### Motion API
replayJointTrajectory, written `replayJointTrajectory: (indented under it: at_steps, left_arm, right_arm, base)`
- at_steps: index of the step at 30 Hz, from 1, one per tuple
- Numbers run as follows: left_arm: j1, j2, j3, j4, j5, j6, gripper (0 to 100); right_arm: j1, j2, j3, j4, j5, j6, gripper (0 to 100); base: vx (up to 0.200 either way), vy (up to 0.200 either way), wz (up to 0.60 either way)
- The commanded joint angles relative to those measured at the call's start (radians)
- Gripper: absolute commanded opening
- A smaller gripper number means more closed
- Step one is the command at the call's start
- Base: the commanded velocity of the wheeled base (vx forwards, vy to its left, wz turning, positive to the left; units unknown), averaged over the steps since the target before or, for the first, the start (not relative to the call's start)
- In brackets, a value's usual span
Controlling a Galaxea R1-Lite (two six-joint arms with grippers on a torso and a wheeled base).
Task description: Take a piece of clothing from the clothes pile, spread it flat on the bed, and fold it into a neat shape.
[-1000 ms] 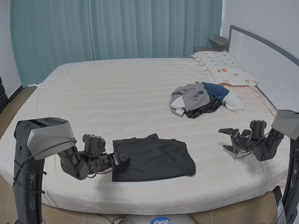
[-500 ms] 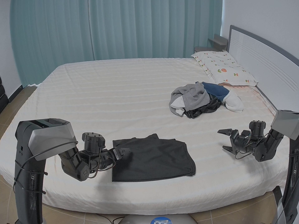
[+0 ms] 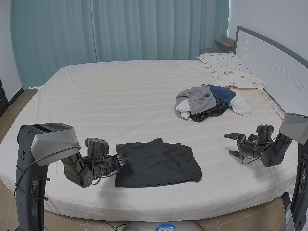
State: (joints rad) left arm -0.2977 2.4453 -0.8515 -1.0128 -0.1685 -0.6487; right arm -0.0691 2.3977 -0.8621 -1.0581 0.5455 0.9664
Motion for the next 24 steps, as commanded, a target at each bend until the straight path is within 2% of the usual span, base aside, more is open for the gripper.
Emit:
replayJointTrajectory:
  at_steps: [1, 24]
  left_arm:
    - [0.002, -0.003, 0.017, 0.0, 0.001, 0.001, 0]
    - [0.022, -0.034, 0.037, 0.006, 0.035, 0.0, 0]
  right_arm:
    - [0.0, 0.0, 0.0, 0.0, 0.001, 0.0, 100]
    - [0.0, 0.0, 0.002, 0.0, 0.001, 0.0, 100]
  base:
    - [0.0, 0.0, 0.0]
    - [0.0, 0.009, 0.0]
